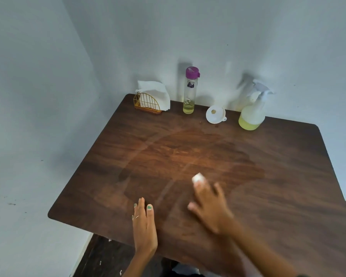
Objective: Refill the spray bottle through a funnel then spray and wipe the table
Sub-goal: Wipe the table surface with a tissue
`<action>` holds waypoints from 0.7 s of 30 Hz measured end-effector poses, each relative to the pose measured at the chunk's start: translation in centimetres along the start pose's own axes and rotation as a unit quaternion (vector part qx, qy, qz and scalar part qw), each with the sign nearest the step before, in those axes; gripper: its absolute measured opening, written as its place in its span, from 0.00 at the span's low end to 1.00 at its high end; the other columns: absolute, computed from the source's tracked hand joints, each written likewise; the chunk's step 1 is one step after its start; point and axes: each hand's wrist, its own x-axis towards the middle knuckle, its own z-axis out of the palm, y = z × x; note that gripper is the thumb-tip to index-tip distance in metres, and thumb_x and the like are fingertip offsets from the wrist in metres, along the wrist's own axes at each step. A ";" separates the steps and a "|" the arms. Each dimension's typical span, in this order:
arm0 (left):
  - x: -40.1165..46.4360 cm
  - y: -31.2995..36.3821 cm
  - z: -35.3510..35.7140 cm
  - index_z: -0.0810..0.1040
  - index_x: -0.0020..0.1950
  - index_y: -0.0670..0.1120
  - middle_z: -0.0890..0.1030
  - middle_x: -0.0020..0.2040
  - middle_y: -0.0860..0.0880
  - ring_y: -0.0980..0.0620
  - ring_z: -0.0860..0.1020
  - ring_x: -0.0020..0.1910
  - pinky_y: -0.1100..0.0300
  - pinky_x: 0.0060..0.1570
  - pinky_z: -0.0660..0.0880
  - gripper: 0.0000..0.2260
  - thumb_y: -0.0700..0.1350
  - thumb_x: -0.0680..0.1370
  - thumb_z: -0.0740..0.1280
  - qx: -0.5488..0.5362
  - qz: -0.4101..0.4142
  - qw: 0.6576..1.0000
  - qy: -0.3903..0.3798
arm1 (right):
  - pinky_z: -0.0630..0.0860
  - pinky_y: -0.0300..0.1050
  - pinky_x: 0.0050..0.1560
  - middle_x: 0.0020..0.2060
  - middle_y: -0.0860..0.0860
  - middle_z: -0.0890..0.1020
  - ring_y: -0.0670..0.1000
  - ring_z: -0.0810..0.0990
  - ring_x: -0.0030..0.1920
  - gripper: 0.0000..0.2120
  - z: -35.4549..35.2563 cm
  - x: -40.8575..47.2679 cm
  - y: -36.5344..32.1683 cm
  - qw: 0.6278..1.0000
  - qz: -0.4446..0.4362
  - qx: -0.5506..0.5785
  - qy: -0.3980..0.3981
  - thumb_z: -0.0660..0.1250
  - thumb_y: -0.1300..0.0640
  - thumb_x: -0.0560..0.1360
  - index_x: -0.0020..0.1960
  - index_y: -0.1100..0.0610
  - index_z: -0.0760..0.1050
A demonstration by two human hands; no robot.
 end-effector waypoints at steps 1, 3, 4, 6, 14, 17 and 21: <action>0.0 0.0 0.0 0.55 0.78 0.45 0.56 0.78 0.50 0.58 0.47 0.77 0.63 0.73 0.40 0.24 0.52 0.83 0.49 0.002 0.003 1.000 0.000 | 0.44 0.57 0.72 0.75 0.53 0.63 0.47 0.51 0.77 0.39 1.3 -2.2 -2.8 0.996 -0.079 -0.024 -0.012 0.42 0.32 0.76 0.74 0.58 0.61; 0.0 0.0 0.0 0.55 0.78 0.45 0.56 0.78 0.49 0.56 0.47 0.78 0.61 0.74 0.40 0.24 0.52 0.83 0.49 0.007 0.005 1.000 0.000 | 0.50 0.59 0.70 0.71 0.53 0.70 0.50 0.64 0.73 0.38 3.3 -5.6 -6.0 0.974 -0.203 -0.079 -0.062 0.42 0.31 0.76 0.71 0.57 0.66; 0.0 0.0 0.0 0.55 0.78 0.45 0.56 0.78 0.50 0.56 0.47 0.78 0.60 0.74 0.40 0.25 0.53 0.83 0.49 0.011 0.004 1.000 -0.002 | 0.53 0.60 0.68 0.70 0.52 0.71 0.49 0.67 0.72 0.38 3.8 -6.5 -6.3 0.961 -0.239 -0.104 -0.088 0.42 0.31 0.76 0.71 0.57 0.67; 0.0 -0.1 -0.1 0.56 0.78 0.45 0.56 0.78 0.49 0.56 0.47 0.78 0.59 0.75 0.41 0.25 0.53 0.82 0.49 0.007 0.008 1.000 -0.004 | 0.55 0.59 0.66 0.71 0.49 0.70 0.46 0.66 0.72 0.36 3.0 -6.0 -4.5 0.954 -0.259 -0.120 -0.093 0.45 0.31 0.76 0.72 0.54 0.65; -0.5 -0.2 -0.4 0.55 0.78 0.46 0.56 0.78 0.50 0.56 0.48 0.78 0.57 0.76 0.43 0.25 0.53 0.82 0.49 0.014 0.011 1.000 -0.012 | 0.45 0.61 0.74 0.78 0.48 0.49 0.44 0.47 0.77 0.34 -6.2 0.0 15.0 0.957 0.286 0.040 -0.033 0.42 0.36 0.78 0.78 0.54 0.46; -0.8 -0.4 -0.3 0.55 0.78 0.45 0.56 0.78 0.49 0.55 0.48 0.78 0.57 0.76 0.42 0.25 0.54 0.82 0.48 0.015 0.014 1.000 -0.012 | 0.46 0.61 0.74 0.78 0.51 0.50 0.47 0.47 0.77 0.38 -5.3 -0.1 12.5 0.956 0.293 0.025 -0.022 0.39 0.34 0.76 0.78 0.57 0.48; -1.1 -0.4 -0.1 0.55 0.78 0.45 0.56 0.78 0.49 0.55 0.48 0.78 0.58 0.75 0.41 0.25 0.53 0.83 0.48 0.023 0.021 0.999 -0.013 | 0.37 0.53 0.74 0.77 0.47 0.48 0.46 0.46 0.77 0.39 -0.4 -4.8 -0.8 0.998 0.009 0.062 -0.024 0.46 0.32 0.74 0.78 0.53 0.48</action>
